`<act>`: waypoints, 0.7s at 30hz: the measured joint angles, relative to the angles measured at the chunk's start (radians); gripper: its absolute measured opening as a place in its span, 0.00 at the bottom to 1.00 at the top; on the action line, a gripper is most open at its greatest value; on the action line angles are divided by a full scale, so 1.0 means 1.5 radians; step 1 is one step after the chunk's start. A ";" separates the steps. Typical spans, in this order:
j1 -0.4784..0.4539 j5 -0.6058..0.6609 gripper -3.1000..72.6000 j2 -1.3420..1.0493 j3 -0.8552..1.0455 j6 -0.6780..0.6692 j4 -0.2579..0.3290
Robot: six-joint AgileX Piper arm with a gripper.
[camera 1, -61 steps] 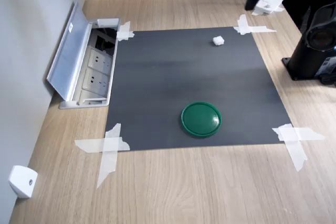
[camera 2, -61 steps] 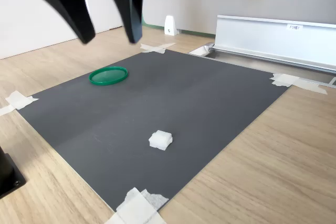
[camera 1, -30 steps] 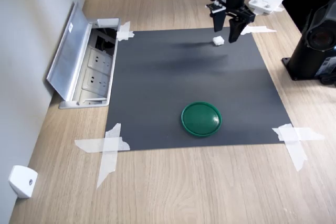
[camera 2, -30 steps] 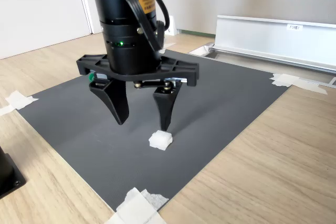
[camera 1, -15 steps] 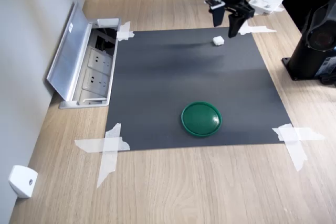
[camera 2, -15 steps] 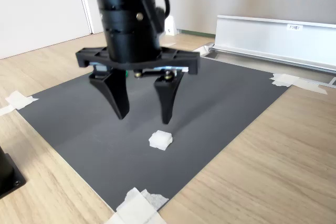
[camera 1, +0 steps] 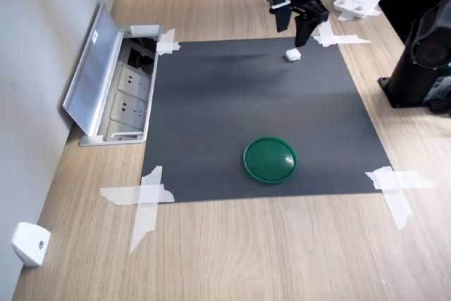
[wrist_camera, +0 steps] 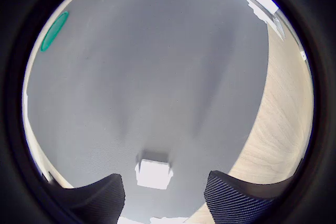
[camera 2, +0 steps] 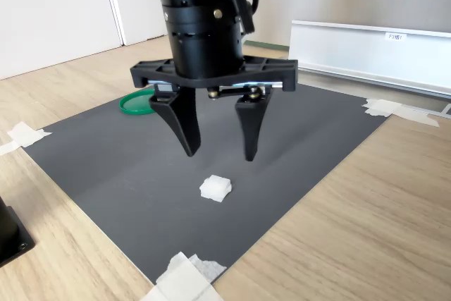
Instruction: Grasp a white terminal and put it on the green lid.
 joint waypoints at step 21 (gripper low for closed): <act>0.000 -0.087 0.89 0.040 0.057 0.006 -0.009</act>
